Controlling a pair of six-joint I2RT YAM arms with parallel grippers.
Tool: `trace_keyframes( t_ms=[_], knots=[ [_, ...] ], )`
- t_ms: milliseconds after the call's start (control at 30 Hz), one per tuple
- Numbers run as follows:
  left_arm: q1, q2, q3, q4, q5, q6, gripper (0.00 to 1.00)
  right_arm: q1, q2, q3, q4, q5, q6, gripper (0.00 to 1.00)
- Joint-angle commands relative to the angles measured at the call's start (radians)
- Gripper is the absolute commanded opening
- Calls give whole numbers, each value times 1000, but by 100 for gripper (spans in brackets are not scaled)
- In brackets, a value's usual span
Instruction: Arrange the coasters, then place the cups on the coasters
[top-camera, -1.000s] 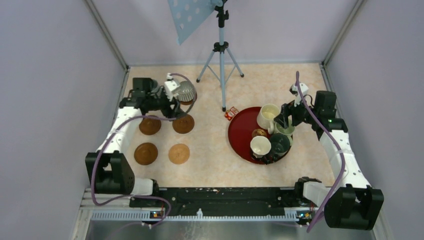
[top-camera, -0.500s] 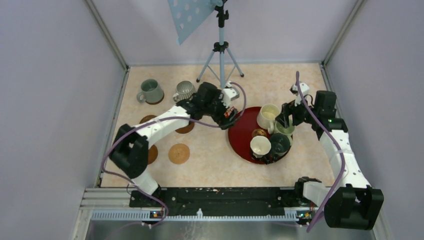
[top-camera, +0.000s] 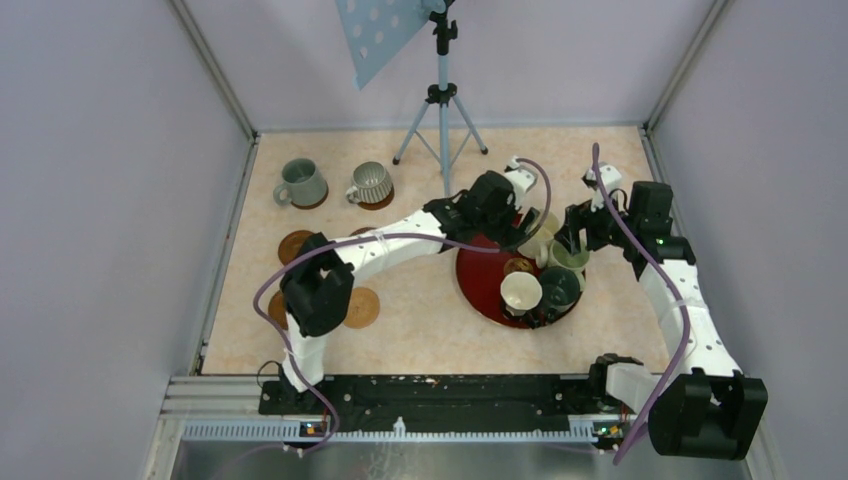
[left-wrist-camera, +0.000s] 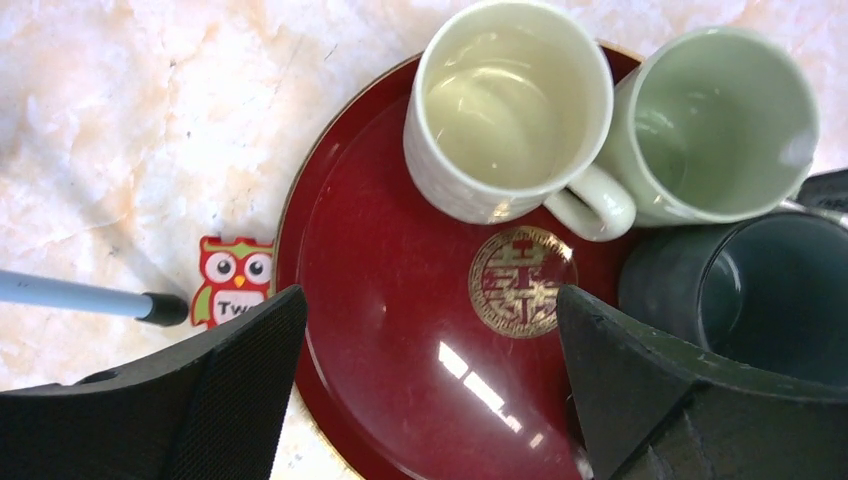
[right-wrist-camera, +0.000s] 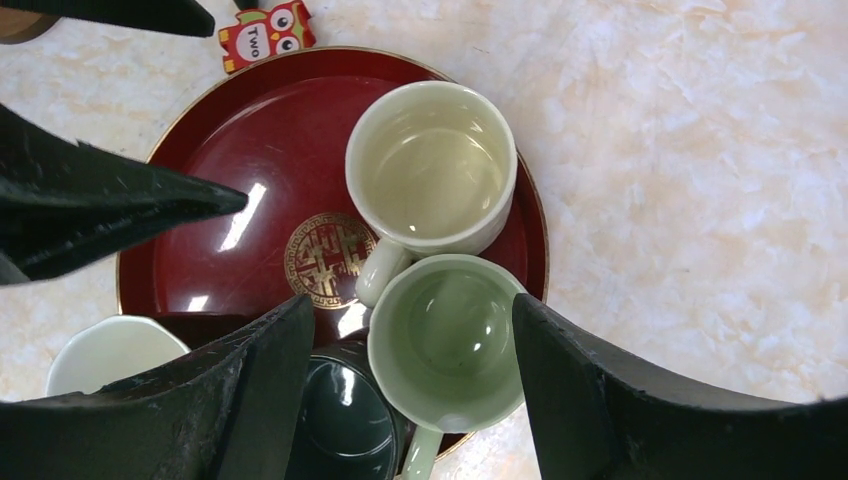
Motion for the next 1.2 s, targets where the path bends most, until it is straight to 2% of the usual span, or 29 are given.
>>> trace_keyframes(
  t_ms=[0,267,433,633,967,1167],
  knots=[
    [-44,66,85,11,-137,-70,99,-8,-9,19,34,49,22,72],
    [-94,137,152,3,-185,-107,99,-10,-8,12,115,318,140,72],
    [-120,167,185,-4,-176,-126,99,-29,-11,6,154,439,194,77],
    [-137,206,206,-8,-181,-137,99,-54,-15,6,170,486,229,80],
    [-154,262,260,-23,-174,-142,99,-57,-11,8,165,477,232,80],
    [-151,255,223,-25,-263,-145,99,-56,-10,11,162,468,231,80]
  ],
)
